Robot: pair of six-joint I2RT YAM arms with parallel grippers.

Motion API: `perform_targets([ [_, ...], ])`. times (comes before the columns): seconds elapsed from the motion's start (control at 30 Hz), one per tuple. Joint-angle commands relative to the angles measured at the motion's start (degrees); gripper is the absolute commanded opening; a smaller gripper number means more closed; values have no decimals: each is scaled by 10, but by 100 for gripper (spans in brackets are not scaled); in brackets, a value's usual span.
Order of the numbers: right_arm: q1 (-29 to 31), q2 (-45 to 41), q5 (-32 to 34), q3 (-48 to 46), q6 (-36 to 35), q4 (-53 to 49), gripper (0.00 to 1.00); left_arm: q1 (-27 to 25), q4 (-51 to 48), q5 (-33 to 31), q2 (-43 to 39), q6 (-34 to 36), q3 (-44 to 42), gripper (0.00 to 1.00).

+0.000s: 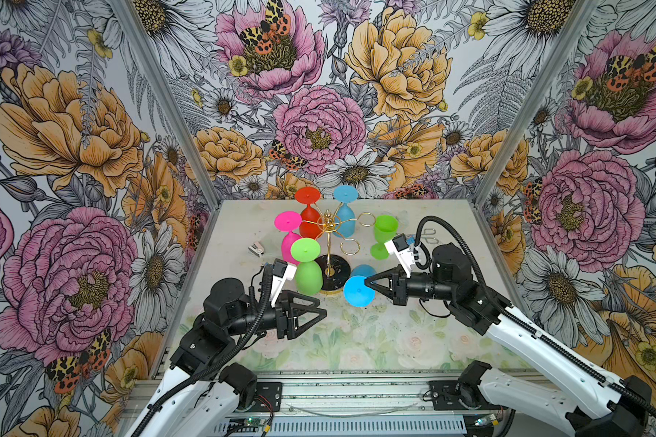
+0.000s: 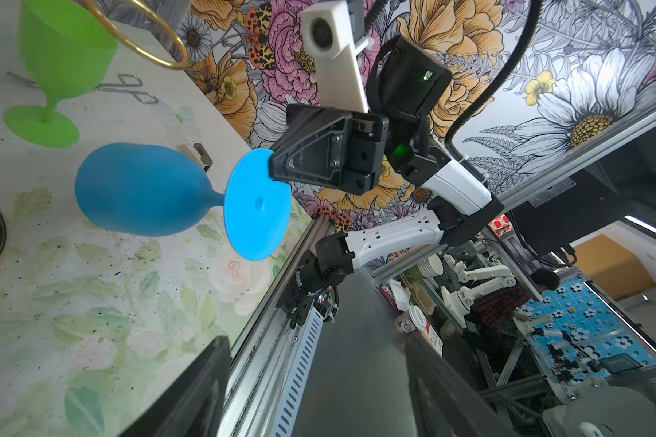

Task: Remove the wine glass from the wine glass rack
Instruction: 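Grasp the cyan glass foot with the left gripper beside the right gripper, then open the right gripper and draw it back while the left holds the cyan glass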

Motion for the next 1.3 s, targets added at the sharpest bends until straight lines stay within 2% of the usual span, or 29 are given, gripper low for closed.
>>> perform_targets([
  [0.0,13,-20,20,6,-19,14,0,-33,73,-64,37,-16,-12,72],
  [0.33,33,-38,43,-1,-16,14,0,-56,121,-81,94,-12,-9,58],
  [0.87,47,-30,60,3,-26,15,0,-75,171,-63,145,-28,-11,45],
  [1.0,47,-31,68,1,-29,15,0,-76,191,-56,158,-37,-12,38],
  [1.27,47,-22,75,2,-32,15,0,-81,207,-37,182,-43,-6,18],
])
